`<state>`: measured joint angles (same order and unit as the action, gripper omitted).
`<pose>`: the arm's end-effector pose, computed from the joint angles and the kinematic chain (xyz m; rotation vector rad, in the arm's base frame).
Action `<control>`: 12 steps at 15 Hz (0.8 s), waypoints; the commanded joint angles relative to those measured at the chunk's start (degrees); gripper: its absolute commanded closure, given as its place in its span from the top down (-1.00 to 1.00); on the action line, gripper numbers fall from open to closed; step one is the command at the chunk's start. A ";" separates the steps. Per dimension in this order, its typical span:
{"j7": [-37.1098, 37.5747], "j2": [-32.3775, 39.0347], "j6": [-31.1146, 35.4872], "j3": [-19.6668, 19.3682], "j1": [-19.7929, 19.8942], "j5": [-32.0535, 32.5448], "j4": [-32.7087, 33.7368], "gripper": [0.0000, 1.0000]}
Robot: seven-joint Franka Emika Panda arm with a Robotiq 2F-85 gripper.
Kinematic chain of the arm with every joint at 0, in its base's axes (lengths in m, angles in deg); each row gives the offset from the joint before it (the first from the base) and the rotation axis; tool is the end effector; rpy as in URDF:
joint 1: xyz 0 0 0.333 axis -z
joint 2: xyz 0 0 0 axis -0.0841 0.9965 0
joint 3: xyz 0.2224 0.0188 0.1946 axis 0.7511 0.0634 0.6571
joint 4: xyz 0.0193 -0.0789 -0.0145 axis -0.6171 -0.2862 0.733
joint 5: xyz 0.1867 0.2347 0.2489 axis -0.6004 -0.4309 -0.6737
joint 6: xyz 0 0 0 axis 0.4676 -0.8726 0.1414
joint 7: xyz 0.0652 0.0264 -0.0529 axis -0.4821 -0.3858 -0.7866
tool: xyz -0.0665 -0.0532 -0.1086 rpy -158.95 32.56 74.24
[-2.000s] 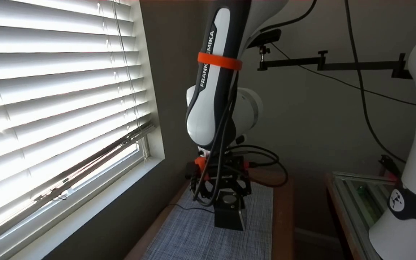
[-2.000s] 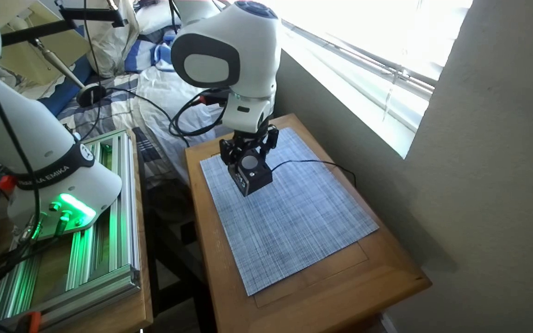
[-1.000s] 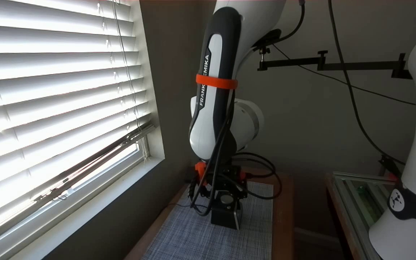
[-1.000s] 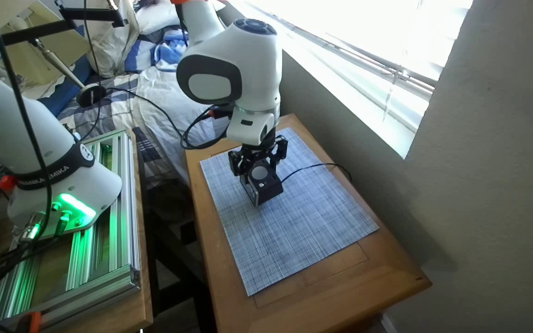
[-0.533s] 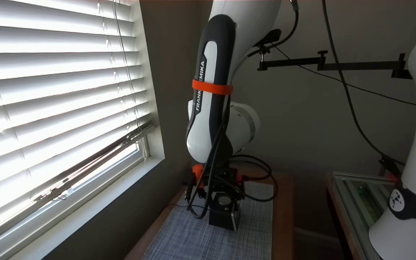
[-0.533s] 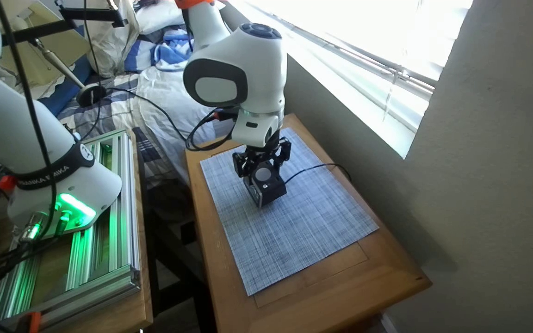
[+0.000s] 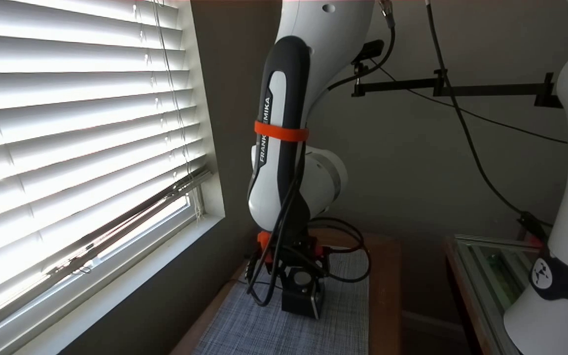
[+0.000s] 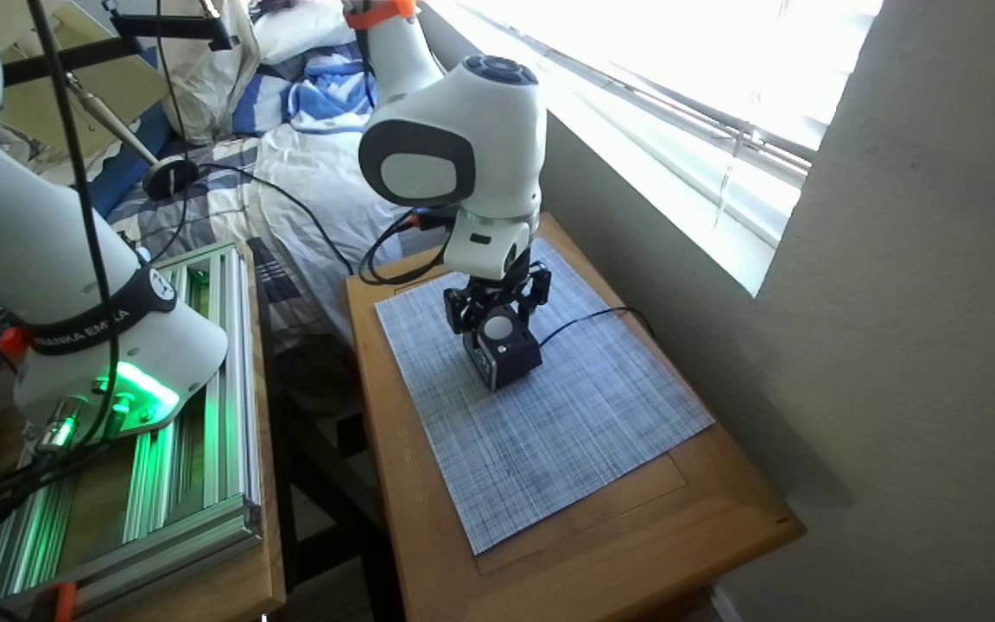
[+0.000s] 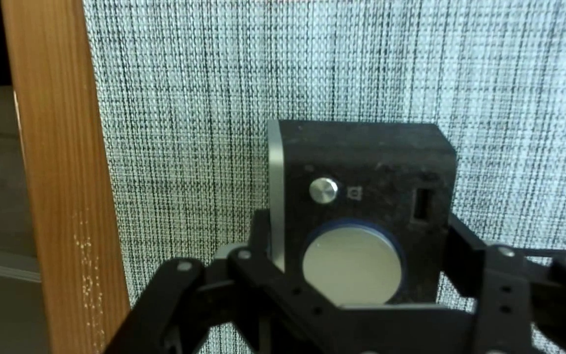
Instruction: Put the alarm clock in the middle of the placemat.
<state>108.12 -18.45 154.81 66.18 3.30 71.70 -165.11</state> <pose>0.4115 -0.0932 0.0352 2.1985 -2.1074 -0.1335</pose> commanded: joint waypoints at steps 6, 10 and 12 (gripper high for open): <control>0.76 0.05 0.56 0.32 -0.46 -1.82 0.60 1.00; 1.12 -3.21 -0.08 -0.98 -1.81 -0.79 -1.40 1.00; 1.23 -5.69 -0.49 -1.82 -2.55 -0.21 -2.62 1.00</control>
<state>108.29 -19.48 154.81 66.01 2.76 71.58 -164.87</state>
